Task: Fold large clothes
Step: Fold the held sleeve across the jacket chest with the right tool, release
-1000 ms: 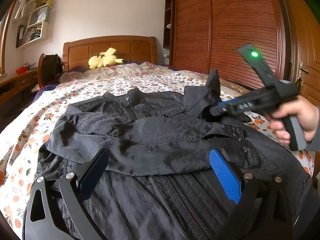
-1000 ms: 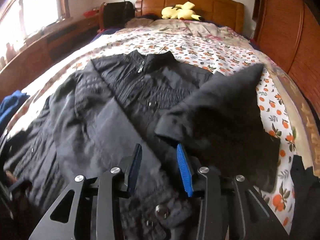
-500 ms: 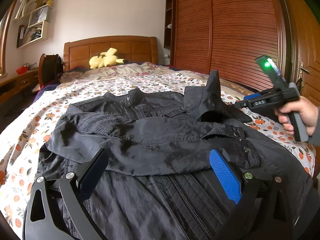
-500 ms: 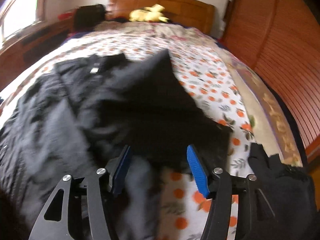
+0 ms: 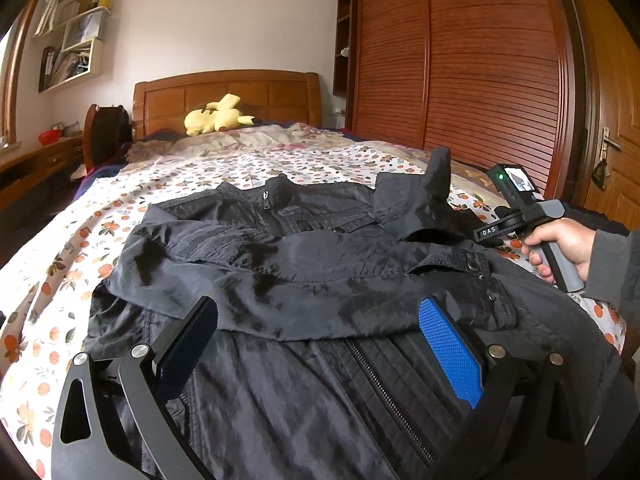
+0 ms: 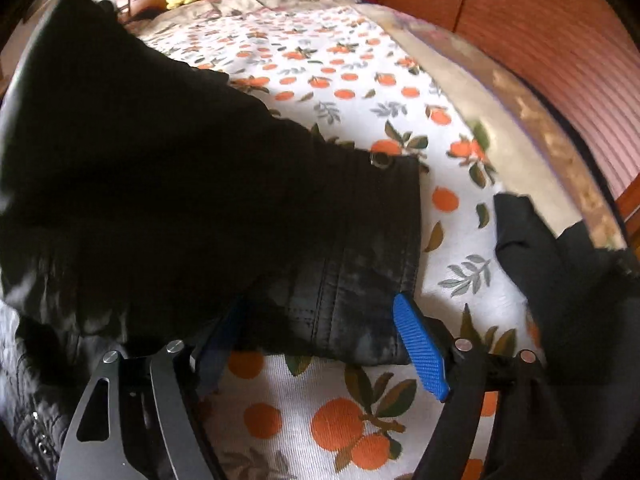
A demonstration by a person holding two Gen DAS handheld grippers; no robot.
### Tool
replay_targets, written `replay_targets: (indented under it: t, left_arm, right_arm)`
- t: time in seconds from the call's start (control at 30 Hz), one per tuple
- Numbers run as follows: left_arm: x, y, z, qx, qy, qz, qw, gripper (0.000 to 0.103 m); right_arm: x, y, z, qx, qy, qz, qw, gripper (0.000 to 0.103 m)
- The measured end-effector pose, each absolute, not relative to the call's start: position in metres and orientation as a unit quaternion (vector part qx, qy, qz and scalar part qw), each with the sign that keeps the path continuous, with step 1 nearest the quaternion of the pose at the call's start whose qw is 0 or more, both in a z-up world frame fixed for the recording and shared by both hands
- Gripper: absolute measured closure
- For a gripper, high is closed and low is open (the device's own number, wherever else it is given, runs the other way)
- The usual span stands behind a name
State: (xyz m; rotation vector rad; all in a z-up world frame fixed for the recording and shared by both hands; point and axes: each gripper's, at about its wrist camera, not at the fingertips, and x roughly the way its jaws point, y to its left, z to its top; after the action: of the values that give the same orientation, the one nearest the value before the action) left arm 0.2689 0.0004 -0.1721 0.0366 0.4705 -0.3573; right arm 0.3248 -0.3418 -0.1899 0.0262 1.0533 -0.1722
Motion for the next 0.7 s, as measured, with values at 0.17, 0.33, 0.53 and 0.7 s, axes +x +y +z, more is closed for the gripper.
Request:
replay_targets:
  t: [0.17, 0.33, 0.53, 0.7]
  left_arm:
    - [0.262, 0.005, -0.168, 0.026, 0.230, -0.166, 0.959, 0.002]
    - [0.257, 0.006, -0.167, 0.039, 0.236, -0.162, 0.957, 0.002]
    - [0.248, 0.007, -0.167, 0.047, 0.241, -0.163, 0.956, 0.002]
    - [0.245, 0.013, -0.165, 0.041, 0.242, -0.162, 0.956, 0.002]
  right_arm:
    - [0.325, -0.334, -0.192, 0.008, 0.506, -0.056, 0.860, 0.072]
    - [0.317, -0.320, -0.173, -0.027, 0.483, -0.057, 0.873, 0.088]
    - [0.283, -0.289, -0.113, -0.052, 0.395, -0.036, 0.916, 0.090]
    - [0.257, -0.257, -0.067, -0.070, 0.342, 0.002, 0.937, 0.090]
